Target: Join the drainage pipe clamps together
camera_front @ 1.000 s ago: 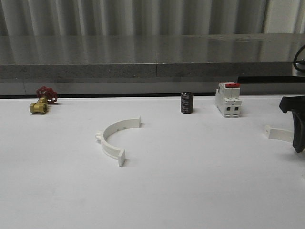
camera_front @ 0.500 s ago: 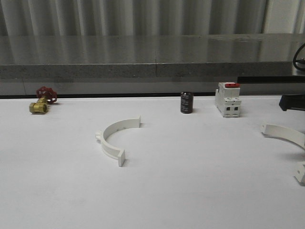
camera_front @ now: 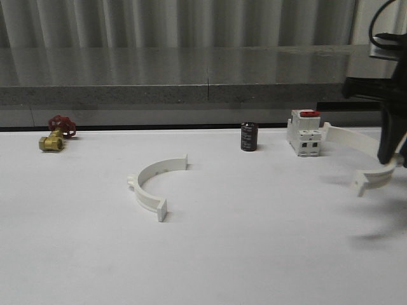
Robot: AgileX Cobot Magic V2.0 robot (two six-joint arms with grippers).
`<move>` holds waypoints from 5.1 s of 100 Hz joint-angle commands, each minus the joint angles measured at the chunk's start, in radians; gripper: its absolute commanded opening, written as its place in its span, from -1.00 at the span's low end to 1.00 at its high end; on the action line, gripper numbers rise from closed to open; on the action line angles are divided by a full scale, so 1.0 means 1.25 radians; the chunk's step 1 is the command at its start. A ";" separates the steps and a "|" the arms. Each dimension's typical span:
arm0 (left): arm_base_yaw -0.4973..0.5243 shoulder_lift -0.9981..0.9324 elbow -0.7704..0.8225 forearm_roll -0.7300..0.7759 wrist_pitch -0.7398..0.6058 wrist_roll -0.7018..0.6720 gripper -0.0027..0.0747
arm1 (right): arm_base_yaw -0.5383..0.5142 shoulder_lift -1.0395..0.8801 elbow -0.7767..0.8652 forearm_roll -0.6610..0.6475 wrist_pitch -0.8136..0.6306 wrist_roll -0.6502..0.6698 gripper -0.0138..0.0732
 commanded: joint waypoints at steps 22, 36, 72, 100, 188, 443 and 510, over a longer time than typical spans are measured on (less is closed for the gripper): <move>0.002 0.008 -0.020 -0.006 -0.056 -0.008 -0.99 | 0.140 -0.018 -0.081 -0.086 -0.003 0.251 -0.54; 0.002 0.008 -0.020 -0.006 -0.056 -0.008 -0.99 | 0.218 0.025 -0.131 -0.153 0.018 0.384 -0.54; 0.002 0.008 -0.020 -0.006 -0.056 -0.008 -0.99 | 0.337 0.171 -0.285 -0.147 0.072 0.419 -0.54; 0.002 0.008 -0.020 -0.006 -0.056 -0.008 -0.99 | 0.360 0.261 -0.372 -0.128 0.078 0.432 -0.54; 0.002 0.008 -0.020 -0.006 -0.056 -0.008 -0.99 | 0.368 0.358 -0.440 -0.103 0.040 0.490 -0.54; 0.002 0.008 -0.020 -0.006 -0.056 -0.008 -0.99 | -0.138 -1.044 0.479 -0.194 -0.201 -0.120 -0.84; 0.002 0.007 -0.020 -0.006 -0.056 -0.008 -0.99 | -0.141 -1.380 0.943 -0.145 -0.758 -0.120 -0.84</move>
